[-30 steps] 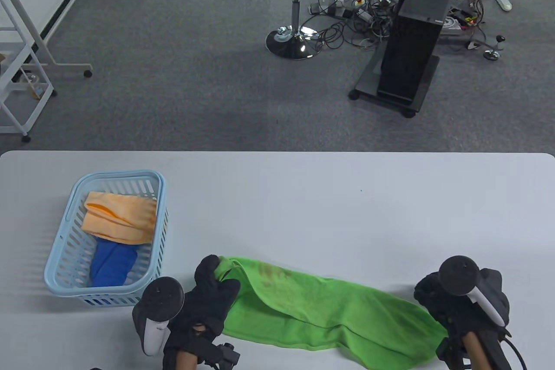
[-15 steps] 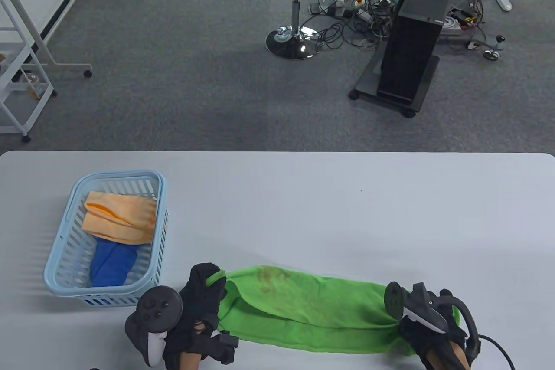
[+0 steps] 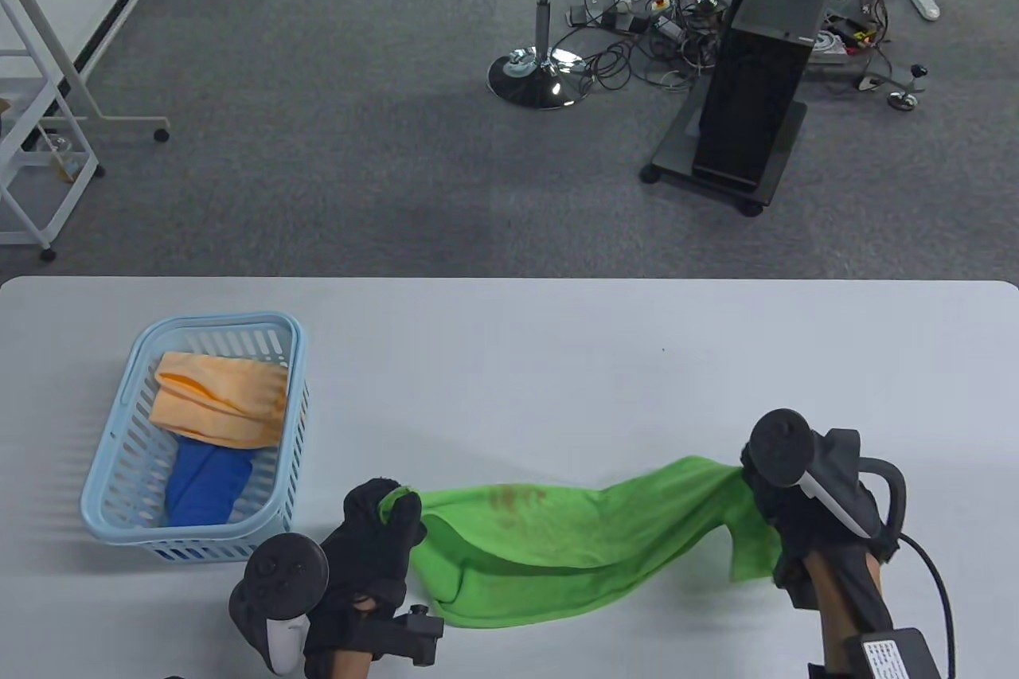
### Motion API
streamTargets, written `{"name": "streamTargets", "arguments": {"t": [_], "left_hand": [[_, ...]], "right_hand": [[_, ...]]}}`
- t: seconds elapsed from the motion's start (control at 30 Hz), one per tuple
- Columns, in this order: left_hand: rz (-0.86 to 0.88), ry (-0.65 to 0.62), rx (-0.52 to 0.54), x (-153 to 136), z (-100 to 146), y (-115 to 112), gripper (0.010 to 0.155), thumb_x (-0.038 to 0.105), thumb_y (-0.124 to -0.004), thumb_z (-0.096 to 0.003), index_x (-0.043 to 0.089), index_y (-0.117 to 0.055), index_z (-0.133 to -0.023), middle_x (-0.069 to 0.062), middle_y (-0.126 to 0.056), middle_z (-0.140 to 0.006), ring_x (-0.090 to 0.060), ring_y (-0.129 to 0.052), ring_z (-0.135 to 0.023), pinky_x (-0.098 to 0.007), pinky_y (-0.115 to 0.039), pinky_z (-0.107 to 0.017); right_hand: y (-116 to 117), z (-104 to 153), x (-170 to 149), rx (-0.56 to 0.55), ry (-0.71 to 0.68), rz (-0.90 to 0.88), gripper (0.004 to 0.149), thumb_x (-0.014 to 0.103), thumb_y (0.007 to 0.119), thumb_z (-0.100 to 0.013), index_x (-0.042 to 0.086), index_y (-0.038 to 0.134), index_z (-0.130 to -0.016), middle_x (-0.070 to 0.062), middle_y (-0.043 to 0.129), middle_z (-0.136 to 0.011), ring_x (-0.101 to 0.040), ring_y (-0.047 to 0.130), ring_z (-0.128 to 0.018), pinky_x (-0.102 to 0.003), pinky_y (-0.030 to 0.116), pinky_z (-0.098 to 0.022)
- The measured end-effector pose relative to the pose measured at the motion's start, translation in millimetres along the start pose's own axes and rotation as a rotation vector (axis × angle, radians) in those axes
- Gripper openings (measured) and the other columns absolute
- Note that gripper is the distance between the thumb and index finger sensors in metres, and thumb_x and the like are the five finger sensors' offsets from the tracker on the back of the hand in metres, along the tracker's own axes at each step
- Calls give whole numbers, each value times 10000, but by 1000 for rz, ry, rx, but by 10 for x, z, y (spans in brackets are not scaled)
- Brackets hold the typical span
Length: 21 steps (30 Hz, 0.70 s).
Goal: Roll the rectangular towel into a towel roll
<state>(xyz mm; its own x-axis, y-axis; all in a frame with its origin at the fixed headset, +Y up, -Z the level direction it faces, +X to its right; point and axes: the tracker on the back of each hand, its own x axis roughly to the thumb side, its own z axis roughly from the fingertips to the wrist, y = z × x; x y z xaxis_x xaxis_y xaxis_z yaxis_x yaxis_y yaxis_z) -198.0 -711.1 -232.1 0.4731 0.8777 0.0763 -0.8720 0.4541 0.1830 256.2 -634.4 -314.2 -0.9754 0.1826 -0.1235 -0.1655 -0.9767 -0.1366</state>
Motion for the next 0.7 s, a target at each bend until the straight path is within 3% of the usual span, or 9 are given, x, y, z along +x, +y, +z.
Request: {"name": "streamTargets", "arguments": {"t": [0.07,0.17,0.23,0.33,0.43,0.6,0.7], "left_hand": [[-17,1,-50,-7,-9,-26,891,662,-729,-409,5,-559,-986,-257,-881,-916,-365,-1061,-680,-581,-807,-473],[-34,1,-84,-1,-24,-57,884,611,-759,-424,1,-496,-1007,-270,-815,-967,-381,-1023,-737,-600,-786,-494],[-56,11,-103,1,-33,-82,848,563,-768,-440,-2,-487,-1006,-271,-808,-969,-377,-1022,-739,-598,-784,-498],[-87,26,-116,2,-44,-109,726,432,-765,-471,18,-493,-1001,-253,-815,-963,-359,-1031,-732,-592,-785,-501],[-140,46,-92,9,-46,-123,605,306,-750,-480,70,-523,-989,-222,-841,-945,-341,-1048,-709,-580,-790,-505],[-191,54,-40,19,-34,-118,491,315,-815,-455,113,-716,-892,-198,-999,-786,-302,-1114,-595,-552,-817,-483],[-206,55,-29,7,-29,-124,473,346,-838,-445,123,-775,-857,-193,-1040,-729,-291,-1137,-536,-541,-832,-465]], "right_hand": [[33,-11,-8,-3,16,-80,529,319,789,-330,179,840,-837,-73,704,-963,-331,707,-925,-653,457,-700],[150,24,-109,11,32,-15,557,361,797,-321,189,828,-850,-76,700,-967,-330,714,-922,-652,464,-698],[343,76,-242,97,57,4,549,379,800,-322,187,840,-835,-74,707,-964,-331,719,-920,-653,467,-697],[635,169,-370,208,92,-5,475,392,808,-314,168,920,-718,-65,796,-899,-328,773,-885,-653,494,-686],[857,299,-352,254,42,23,467,429,812,-295,167,946,-658,-54,833,-861,-323,797,-865,-651,510,-678],[1058,448,-97,268,-85,39,523,560,762,-264,155,1026,-464,-51,863,-840,-329,780,-880,-662,488,-686],[1239,499,75,296,-128,163,753,649,747,-215,211,840,-819,-77,673,-987,-340,670,-950,-662,461,-701]]}}
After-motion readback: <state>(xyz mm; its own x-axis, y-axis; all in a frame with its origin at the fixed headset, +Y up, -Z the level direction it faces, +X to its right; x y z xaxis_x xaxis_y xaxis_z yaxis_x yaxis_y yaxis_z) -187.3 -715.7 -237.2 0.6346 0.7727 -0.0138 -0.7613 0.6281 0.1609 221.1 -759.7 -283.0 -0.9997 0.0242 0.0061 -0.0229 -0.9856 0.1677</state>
